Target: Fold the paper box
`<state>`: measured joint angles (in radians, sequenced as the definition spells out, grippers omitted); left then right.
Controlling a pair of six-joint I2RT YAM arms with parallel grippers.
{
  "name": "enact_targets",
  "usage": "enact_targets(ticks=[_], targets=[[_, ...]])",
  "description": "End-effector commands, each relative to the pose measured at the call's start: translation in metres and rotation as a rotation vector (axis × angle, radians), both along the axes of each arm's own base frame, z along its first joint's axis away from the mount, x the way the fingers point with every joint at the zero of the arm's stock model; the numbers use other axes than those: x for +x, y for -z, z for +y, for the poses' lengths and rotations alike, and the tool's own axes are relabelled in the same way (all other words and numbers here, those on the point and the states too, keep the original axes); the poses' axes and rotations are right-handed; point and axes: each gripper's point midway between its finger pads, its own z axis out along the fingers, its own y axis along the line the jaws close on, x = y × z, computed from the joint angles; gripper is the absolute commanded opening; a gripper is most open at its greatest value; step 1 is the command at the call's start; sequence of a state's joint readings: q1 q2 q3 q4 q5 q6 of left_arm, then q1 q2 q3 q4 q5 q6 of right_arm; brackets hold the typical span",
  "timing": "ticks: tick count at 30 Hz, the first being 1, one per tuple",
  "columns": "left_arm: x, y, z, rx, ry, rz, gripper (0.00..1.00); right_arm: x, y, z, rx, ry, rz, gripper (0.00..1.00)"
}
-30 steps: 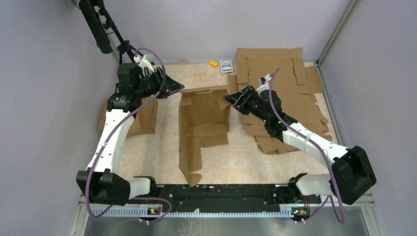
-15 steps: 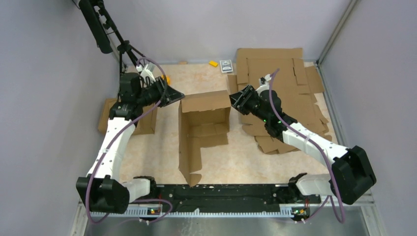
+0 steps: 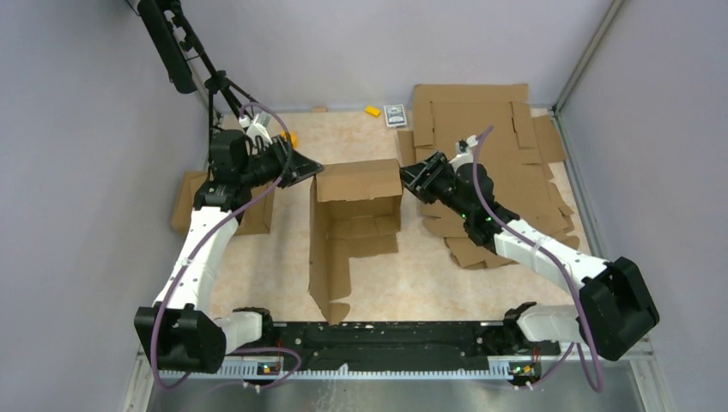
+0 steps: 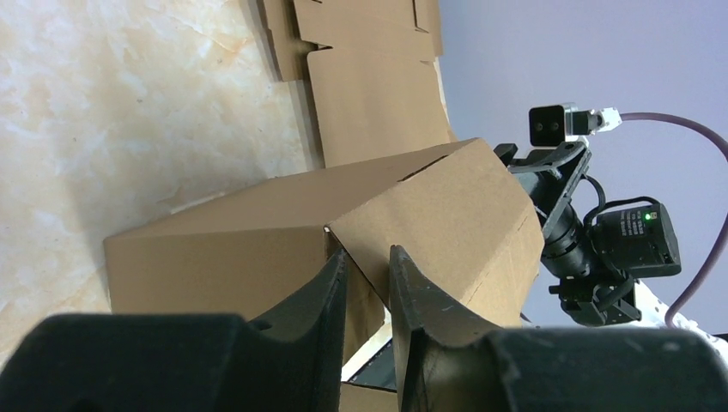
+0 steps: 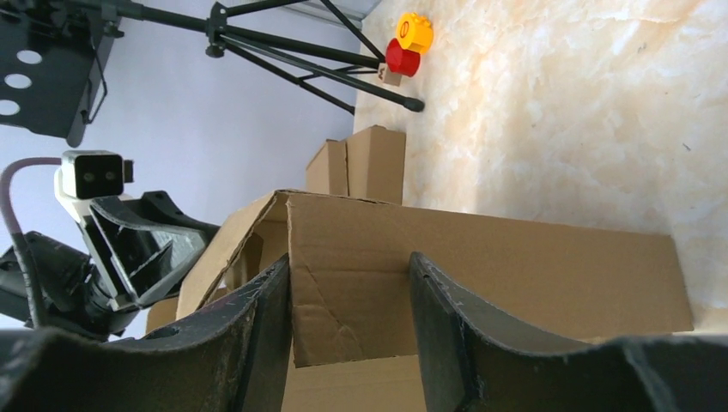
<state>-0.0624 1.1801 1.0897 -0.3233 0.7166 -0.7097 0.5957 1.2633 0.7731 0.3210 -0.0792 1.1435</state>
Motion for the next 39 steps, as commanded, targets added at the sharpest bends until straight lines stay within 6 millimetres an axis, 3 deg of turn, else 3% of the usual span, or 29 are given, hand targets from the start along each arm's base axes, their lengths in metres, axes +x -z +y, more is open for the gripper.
enact_targets(ticks=[1,9,20,28,30,34,39], targets=[[-0.001,-0.007,-0.001,-0.002,-0.001,-0.038,0.26,-0.009,-0.024,-0.001,0.083,0.003,-0.044,0.5],[0.001,-0.008,0.001,0.008,-0.01,-0.042,0.26,-0.012,-0.038,-0.004,0.149,0.002,-0.077,0.53],[0.001,-0.007,0.001,0.009,-0.016,-0.036,0.24,-0.013,-0.032,-0.014,0.275,0.055,-0.02,0.61],[0.001,-0.006,0.001,0.006,-0.014,-0.03,0.23,-0.01,-0.031,-0.034,0.299,0.17,0.019,0.62],[0.001,-0.006,0.001,0.005,-0.011,-0.027,0.23,-0.01,-0.035,-0.036,0.296,0.175,0.006,0.66],[0.001,-0.007,0.001,0.003,-0.012,-0.029,0.23,-0.009,-0.042,-0.032,0.277,0.154,-0.013,0.76],[0.001,-0.007,0.001,0.007,-0.014,-0.03,0.23,-0.01,-0.047,-0.01,0.277,0.069,-0.012,0.84]])
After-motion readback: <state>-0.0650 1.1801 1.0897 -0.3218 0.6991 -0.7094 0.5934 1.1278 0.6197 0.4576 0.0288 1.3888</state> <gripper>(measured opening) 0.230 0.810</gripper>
